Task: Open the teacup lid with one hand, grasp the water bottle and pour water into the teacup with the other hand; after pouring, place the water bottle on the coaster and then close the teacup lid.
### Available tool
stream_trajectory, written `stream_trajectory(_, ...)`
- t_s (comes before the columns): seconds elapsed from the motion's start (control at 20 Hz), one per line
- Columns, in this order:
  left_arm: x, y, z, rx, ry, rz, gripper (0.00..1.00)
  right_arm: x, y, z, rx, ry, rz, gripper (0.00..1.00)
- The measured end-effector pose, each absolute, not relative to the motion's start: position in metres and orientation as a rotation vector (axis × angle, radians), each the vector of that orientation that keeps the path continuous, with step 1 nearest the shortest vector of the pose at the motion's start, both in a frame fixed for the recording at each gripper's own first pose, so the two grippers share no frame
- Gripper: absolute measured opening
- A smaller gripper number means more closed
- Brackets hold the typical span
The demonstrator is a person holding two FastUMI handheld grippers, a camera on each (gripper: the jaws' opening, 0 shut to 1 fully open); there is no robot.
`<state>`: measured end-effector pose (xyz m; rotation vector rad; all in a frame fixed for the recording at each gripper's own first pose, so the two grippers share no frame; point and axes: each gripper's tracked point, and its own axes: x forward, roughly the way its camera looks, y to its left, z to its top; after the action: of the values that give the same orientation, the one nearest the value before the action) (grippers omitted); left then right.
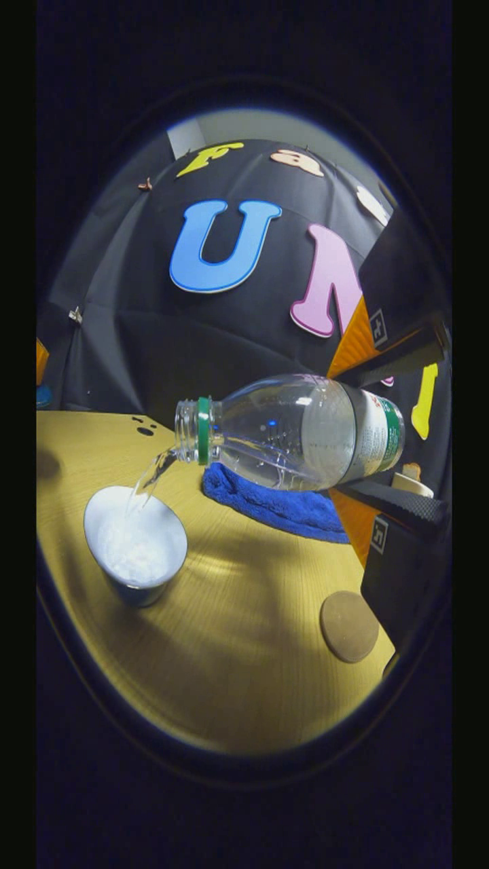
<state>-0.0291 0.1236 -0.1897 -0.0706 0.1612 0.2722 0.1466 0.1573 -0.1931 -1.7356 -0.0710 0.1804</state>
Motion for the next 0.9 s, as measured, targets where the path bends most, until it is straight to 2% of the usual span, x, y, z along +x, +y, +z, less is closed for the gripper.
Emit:
stream_trajectory(0.2,-0.029,0.124,-0.19,-0.076,0.157,0.275,0.31,0.149,0.161,-0.186,-1.792,-0.134,0.165,0.72)
stream_trajectory(0.35,-0.029,0.122,-0.187,-0.07,0.15,0.27,0.31,0.146,0.165,-0.182,-1.823,-0.172,0.159,0.74)
stream_trajectory(0.4,-0.029,0.122,-0.187,-0.068,0.148,0.269,0.34,0.147,0.166,-0.181,-1.831,-0.185,0.154,0.74)
stream_trajectory(0.5,-0.028,0.121,-0.187,-0.072,0.147,0.268,0.31,0.148,0.168,-0.178,-1.847,-0.214,0.15,0.71)
stream_trajectory(0.6,-0.029,0.119,-0.187,-0.079,0.146,0.266,0.31,0.149,0.171,-0.174,-1.865,-0.245,0.145,0.74)
stream_trajectory(0.65,-0.028,0.119,-0.187,-0.081,0.145,0.266,0.27,0.149,0.171,-0.172,-1.873,-0.258,0.141,0.74)
stream_trajectory(0.7,-0.029,0.118,-0.188,-0.082,0.145,0.265,0.31,0.15,0.171,-0.17,-1.875,-0.27,0.14,0.74)
stream_trajectory(0.9,-0.03,0.119,-0.186,-0.085,0.136,0.269,0.31,0.149,0.179,-0.159,-1.91,-0.351,0.123,0.74)
